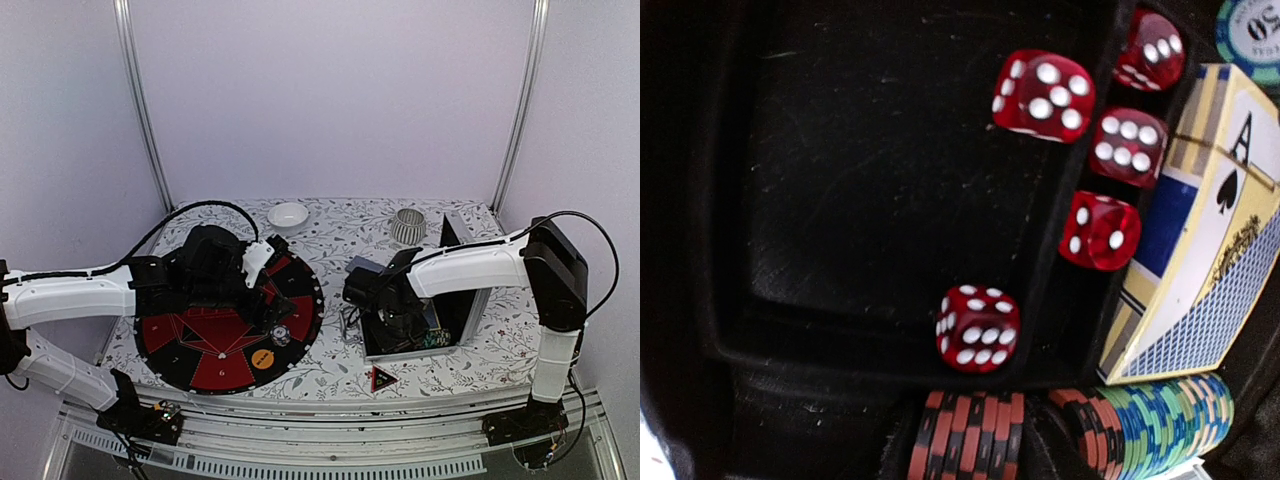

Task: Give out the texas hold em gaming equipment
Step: Pick up the pile of poker chips from the chip case.

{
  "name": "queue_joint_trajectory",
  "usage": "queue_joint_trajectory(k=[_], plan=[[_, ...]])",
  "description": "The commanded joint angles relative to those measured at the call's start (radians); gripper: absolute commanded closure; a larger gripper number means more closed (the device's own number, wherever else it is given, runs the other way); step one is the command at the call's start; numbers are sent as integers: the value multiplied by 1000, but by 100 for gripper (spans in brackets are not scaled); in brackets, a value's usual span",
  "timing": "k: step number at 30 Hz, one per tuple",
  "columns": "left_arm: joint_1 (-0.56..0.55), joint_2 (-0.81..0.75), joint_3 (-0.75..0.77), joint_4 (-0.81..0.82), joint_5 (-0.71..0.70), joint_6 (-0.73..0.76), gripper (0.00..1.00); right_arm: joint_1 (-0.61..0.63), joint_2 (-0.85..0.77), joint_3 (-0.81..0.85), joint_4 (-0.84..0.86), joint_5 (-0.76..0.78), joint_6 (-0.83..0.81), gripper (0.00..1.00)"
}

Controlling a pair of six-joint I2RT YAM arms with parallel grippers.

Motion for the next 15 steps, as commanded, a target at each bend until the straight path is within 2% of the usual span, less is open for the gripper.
queue_joint_trajectory(k=[1,5,6,15], plan=[[1,-3,-6,-11,-5,3,5,-27,-16,-35,2,-17,-1,72],[2,-20,-5,-1,3,9,5,-28,-35,-15,8,-27,-8,94],[2,-28,-5,6,5,11,5,-29,-42,-7,6,-29,-11,96],[-12,-178,-55,165,76,112,9,-64,-208,116,-12,-95,-67,97]])
